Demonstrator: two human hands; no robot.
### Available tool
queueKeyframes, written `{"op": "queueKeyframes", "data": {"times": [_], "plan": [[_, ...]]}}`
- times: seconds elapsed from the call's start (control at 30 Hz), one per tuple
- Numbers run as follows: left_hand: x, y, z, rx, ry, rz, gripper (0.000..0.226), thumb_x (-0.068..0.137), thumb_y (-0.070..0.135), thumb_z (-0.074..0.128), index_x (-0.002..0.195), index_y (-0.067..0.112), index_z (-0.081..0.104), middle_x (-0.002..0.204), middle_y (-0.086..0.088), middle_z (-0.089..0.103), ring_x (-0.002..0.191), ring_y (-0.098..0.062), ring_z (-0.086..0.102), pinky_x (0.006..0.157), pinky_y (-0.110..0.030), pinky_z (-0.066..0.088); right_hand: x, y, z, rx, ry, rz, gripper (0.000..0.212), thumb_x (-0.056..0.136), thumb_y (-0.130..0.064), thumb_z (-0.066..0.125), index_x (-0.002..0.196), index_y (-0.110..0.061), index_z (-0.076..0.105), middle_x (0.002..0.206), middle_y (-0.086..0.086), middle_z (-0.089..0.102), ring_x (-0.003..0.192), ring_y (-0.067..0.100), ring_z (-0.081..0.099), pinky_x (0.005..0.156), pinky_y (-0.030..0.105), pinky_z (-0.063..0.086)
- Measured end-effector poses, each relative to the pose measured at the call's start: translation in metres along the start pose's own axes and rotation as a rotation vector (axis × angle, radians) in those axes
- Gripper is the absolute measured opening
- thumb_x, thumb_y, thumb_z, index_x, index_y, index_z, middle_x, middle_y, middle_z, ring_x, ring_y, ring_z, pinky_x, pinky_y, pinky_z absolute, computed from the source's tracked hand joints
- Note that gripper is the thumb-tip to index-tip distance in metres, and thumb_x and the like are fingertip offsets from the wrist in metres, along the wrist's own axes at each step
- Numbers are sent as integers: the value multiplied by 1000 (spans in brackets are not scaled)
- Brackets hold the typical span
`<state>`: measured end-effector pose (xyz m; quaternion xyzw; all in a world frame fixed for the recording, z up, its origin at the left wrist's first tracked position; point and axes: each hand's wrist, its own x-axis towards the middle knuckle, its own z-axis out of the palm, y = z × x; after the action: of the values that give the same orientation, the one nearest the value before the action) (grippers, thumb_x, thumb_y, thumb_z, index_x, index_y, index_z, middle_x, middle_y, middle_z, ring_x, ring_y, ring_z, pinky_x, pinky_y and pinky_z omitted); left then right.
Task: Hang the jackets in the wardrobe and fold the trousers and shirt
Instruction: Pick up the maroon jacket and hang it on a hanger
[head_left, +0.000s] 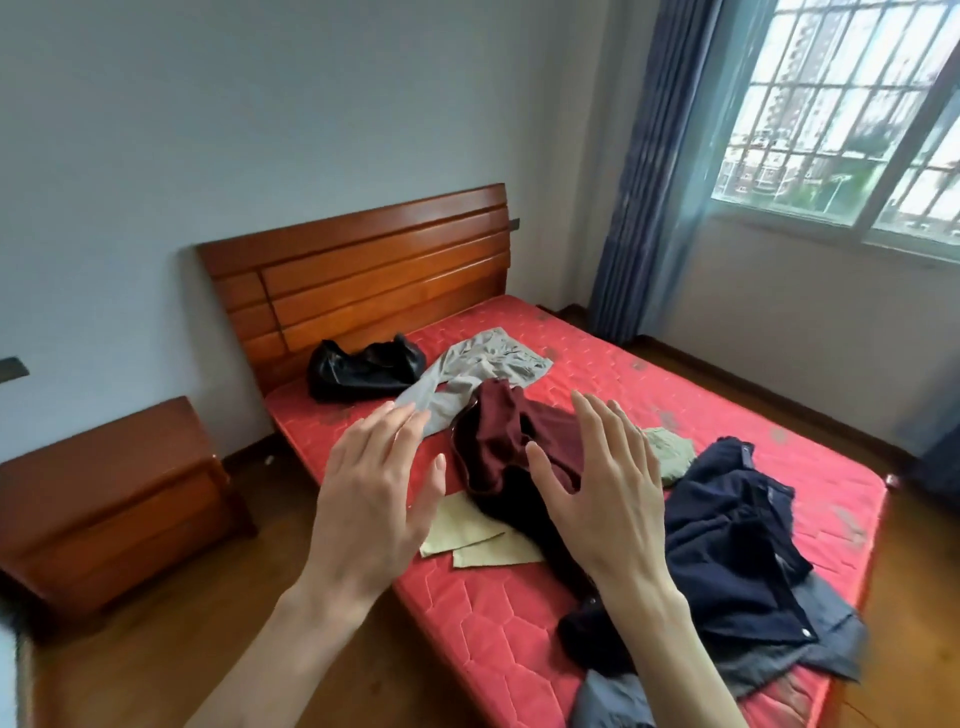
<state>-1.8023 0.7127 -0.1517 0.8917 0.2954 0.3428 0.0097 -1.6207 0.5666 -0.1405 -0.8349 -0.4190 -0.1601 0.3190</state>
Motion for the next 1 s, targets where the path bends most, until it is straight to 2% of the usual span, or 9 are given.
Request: {"op": "queueKeyframes", "data": {"times": [0.23, 0.57, 0.77, 1.0], "plan": [[59, 4, 68, -99, -56, 65, 53, 107, 47, 41, 147, 13, 55, 149, -3, 56, 146, -18, 43, 122, -34, 30, 35, 51, 22, -61, 28, 121, 68, 101, -62, 51, 156, -23, 42, 159, -2, 47, 152, 21, 35, 126, 43, 27], [98, 10, 150, -197, -161, 70, 50, 106, 44, 45, 143, 13, 58, 147, -4, 58, 144, -19, 46, 119, -42, 38, 60, 93, 53, -146, -27, 206, 69, 101, -61, 50, 157, -23, 40, 161, -4, 43, 152, 17, 34, 126, 45, 27], [119, -7, 209, -213, -232, 97, 48, 105, 39, 48, 141, 11, 60, 145, -6, 60, 143, -22, 48, 118, -44, 39, 74, 112, 99, -188, -53, 264, 69, 101, -61, 49, 157, -23, 40, 160, -2, 45, 153, 18, 32, 128, 40, 22], [154, -50, 280, -235, -356, 113, 49, 103, 38, 45, 139, 9, 63, 143, -6, 63, 141, -23, 50, 119, -41, 36, 109, 127, 165, -227, -80, 357, 70, 98, -53, 61, 155, -18, 44, 155, 4, 51, 149, 23, 41, 124, 42, 30]]}}
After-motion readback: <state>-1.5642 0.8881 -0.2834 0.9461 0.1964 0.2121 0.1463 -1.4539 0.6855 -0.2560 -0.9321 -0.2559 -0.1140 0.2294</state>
